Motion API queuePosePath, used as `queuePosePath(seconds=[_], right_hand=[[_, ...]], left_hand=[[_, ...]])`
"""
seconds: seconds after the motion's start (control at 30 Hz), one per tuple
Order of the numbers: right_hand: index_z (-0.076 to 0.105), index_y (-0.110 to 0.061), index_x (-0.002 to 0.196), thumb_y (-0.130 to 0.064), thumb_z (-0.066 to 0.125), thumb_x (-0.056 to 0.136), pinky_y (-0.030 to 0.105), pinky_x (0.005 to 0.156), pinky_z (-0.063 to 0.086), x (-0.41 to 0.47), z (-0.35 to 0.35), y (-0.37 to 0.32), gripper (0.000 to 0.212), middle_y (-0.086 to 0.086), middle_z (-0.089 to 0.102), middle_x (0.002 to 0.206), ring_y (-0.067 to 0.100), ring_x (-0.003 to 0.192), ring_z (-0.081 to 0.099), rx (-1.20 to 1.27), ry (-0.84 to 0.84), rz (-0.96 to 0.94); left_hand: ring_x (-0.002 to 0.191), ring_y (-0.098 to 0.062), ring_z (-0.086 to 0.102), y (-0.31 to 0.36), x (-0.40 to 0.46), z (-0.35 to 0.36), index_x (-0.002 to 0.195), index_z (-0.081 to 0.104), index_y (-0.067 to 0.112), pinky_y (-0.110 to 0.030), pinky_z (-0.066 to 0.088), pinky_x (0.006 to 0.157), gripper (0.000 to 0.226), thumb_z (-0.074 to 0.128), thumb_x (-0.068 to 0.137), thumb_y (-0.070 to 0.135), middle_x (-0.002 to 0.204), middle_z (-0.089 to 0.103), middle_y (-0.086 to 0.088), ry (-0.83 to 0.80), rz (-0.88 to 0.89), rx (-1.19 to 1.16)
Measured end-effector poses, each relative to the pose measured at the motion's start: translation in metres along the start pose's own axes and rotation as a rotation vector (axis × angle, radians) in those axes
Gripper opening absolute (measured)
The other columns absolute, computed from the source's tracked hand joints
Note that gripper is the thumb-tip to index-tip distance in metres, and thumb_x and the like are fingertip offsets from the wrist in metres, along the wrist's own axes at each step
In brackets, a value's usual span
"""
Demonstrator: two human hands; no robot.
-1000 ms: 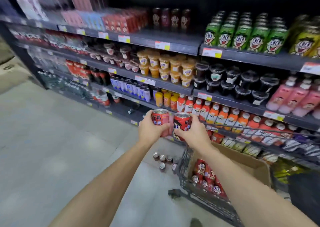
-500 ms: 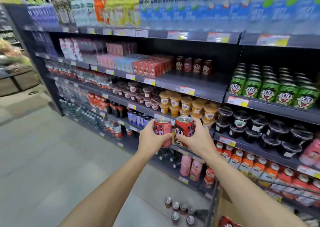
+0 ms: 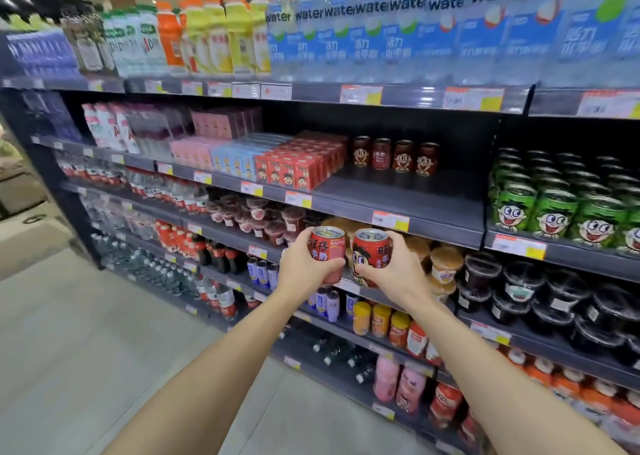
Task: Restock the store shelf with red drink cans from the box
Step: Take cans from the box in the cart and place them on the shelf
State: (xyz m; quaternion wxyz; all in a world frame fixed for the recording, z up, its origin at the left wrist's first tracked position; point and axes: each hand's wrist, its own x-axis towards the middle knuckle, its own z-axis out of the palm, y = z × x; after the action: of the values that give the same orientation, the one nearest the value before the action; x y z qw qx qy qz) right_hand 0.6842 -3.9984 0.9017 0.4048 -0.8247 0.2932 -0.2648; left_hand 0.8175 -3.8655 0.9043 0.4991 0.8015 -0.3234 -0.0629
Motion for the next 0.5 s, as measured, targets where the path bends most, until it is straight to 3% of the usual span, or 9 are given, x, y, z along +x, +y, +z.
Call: queuePosePath(seconds=[0.07,0.2,0.33,0.5], right_hand=[[0.043,-0.022,0.139,-0.037,0.085,0.074,0.022,0.078,0.046,0.018,0.004,-0.002,0.079,-0.004,0.065,0.118,0.009,0.098,0.060,-0.027,0.016,0.010],[0.045,-0.022,0.136,-0.035,0.084,0.075,0.023,0.080,0.047,0.054,0.012,-0.007,0.073,-0.007,0.063,0.114,0.010,0.098,0.061,-0.012,0.070,0.046],[0.042,-0.023,0.134,-0.032,0.084,0.076,0.018,0.075,0.042,0.086,0.024,-0.012,0.072,-0.011,0.055,0.108,0.008,0.097,0.056,0.008,0.164,0.095],[0.040,-0.026,0.134,-0.038,0.083,0.073,0.032,0.089,0.051,0.130,0.039,-0.017,0.076,-0.005,0.063,0.118,0.013,0.104,0.060,0.004,0.281,0.146]], left_hand=[[0.091,-0.003,0.059,0.003,0.020,-0.001,0.122,0.050,0.032,-0.021,0.049,0.081,0.063,0.085,0.069,0.035,0.100,0.060,0.016,-0.001,0.017,-0.014],[0.091,-0.001,0.062,-0.005,0.065,0.003,0.121,0.051,0.034,-0.025,0.054,0.083,0.059,0.083,0.072,0.037,0.101,0.064,0.016,-0.033,0.061,-0.072],[0.088,0.004,0.062,-0.015,0.112,0.006,0.118,0.052,0.031,-0.013,0.047,0.074,0.051,0.080,0.076,0.038,0.097,0.065,0.018,-0.077,0.089,-0.087],[0.091,0.002,0.064,-0.026,0.174,0.004,0.125,0.054,0.030,-0.024,0.054,0.082,0.058,0.080,0.075,0.040,0.103,0.067,0.014,-0.163,0.155,-0.129]])
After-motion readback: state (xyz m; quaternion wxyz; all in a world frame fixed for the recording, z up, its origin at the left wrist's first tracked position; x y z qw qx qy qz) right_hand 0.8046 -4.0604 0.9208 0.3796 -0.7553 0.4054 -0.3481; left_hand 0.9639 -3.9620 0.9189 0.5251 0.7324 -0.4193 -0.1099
